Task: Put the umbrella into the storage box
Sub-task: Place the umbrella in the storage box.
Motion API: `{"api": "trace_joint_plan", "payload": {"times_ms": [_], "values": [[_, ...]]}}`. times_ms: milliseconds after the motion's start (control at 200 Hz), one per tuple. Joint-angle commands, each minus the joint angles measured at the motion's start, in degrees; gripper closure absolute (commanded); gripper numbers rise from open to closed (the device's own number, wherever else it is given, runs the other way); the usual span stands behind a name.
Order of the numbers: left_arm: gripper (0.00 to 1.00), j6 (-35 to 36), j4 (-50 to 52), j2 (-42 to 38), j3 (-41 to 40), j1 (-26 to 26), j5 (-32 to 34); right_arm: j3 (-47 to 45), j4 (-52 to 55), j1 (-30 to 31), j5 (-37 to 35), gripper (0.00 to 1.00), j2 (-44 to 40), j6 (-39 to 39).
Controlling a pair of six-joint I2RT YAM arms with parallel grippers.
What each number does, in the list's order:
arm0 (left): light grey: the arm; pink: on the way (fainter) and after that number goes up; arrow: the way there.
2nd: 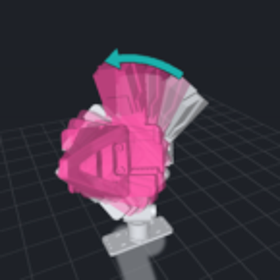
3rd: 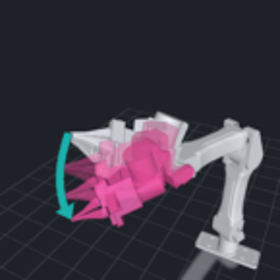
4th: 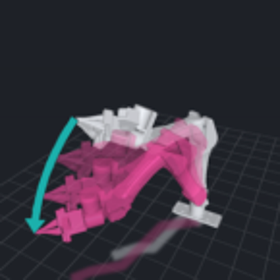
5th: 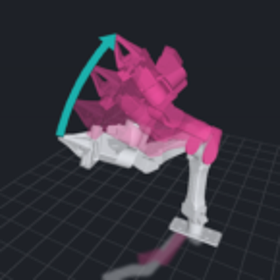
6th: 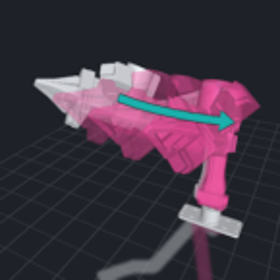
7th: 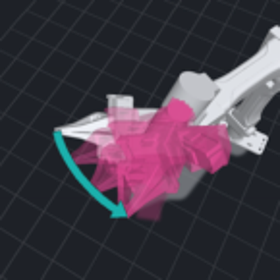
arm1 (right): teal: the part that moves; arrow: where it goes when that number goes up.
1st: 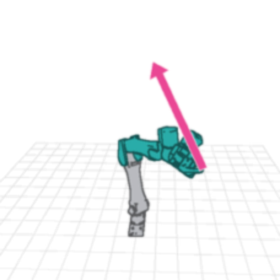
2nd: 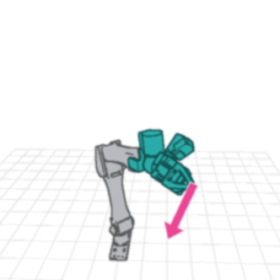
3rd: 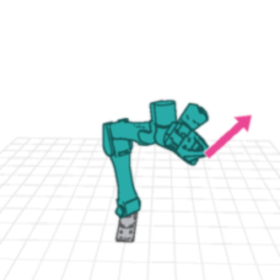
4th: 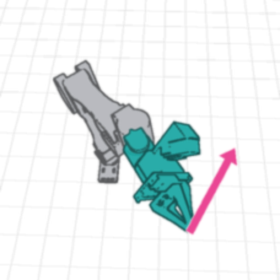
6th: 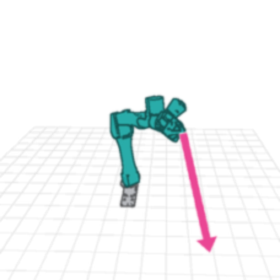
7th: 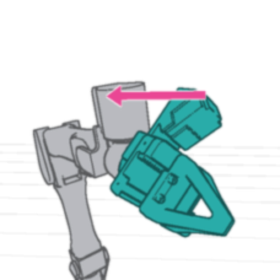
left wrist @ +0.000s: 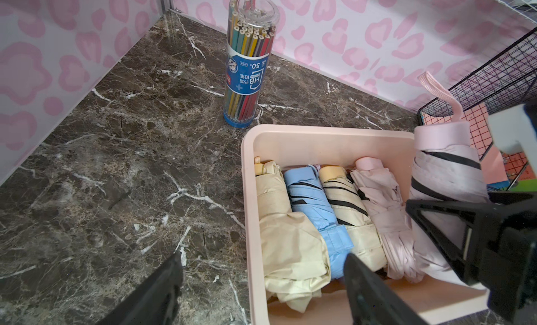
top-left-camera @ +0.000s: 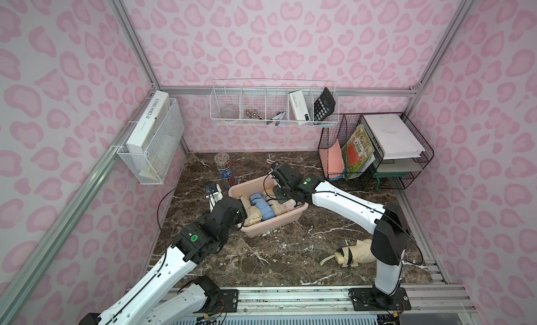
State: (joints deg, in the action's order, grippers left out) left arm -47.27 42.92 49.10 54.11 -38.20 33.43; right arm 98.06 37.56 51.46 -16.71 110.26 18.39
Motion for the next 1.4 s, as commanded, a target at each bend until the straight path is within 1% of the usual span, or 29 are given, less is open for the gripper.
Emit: {"api": "trace_joint_plan", "payload": {"times_ms": [0,145,180,285,350,440,535,760,855,975,1040,1135,1280,1295,1395], "values": [[0.13,-0.83,1.40,-0.31,-0.01,0.06,0.58,2.20,5.08,-0.56,-1.38,0.66,1.68,2.10],[0.13,-1.40,2.31,-0.67,-0.06,0.09,1.02,1.61,5.28,-0.77,-1.55,0.61,2.32,2.72],[0.13,-1.48,2.43,-0.72,-0.06,0.09,1.02,1.61,5.48,-0.81,-1.66,0.58,2.57,2.94],[0.13,-1.78,2.85,-0.85,-0.06,0.06,1.11,1.61,5.69,-0.82,-2.01,0.44,2.93,3.39],[0.13,-1.87,2.89,-0.86,-0.08,0.10,1.03,1.69,5.59,-0.76,-2.48,0.38,2.79,3.58],[0.13,-1.91,2.90,-0.87,-0.04,0.12,1.02,1.78,5.39,-0.61,-3.60,0.30,2.21,3.23],[0.13,-1.78,2.83,-0.85,0.00,0.12,1.07,1.78,5.15,-0.37,-4.02,0.25,1.59,2.79],[0.13,-1.58,2.47,-0.51,-0.03,0.18,0.46,0.30,3.23,0.56,-4.84,0.23,-2.47,2.13],[0.13,-1.39,2.12,-0.50,-0.08,0.13,0.25,-2.17,1.27,1.00,-4.86,0.23,-6.23,2.21],[0.13,-0.23,0.62,-0.76,-0.47,0.17,-0.19,-6.29,0.54,0.93,-5.51,0.23,-11.46,4.28],[0.13,0.33,-0.62,-1.06,-0.74,0.14,-0.38,-8.66,1.22,1.01,-6.55,0.23,-14.27,6.37],[0.13,0.70,-2.29,-1.45,-1.40,0.14,-0.38,-12.54,3.95,0.96,-9.41,0.23,-18.20,11.57],[0.13,0.75,-5.22,-1.89,-2.52,0.14,-0.29,-19.52,9.42,0.31,-12.07,0.23,-24.20,22.67],[0.13,0.77,-5.55,-1.83,-2.65,0.14,-0.27,-21.62,9.89,0.04,-12.10,0.22,-24.77,23.84],[0.13,0.67,-6.41,-1.26,-2.54,0.14,-0.46,-27.45,14.67,-1.42,-13.38,0.20,-28.70,32.36]]}}
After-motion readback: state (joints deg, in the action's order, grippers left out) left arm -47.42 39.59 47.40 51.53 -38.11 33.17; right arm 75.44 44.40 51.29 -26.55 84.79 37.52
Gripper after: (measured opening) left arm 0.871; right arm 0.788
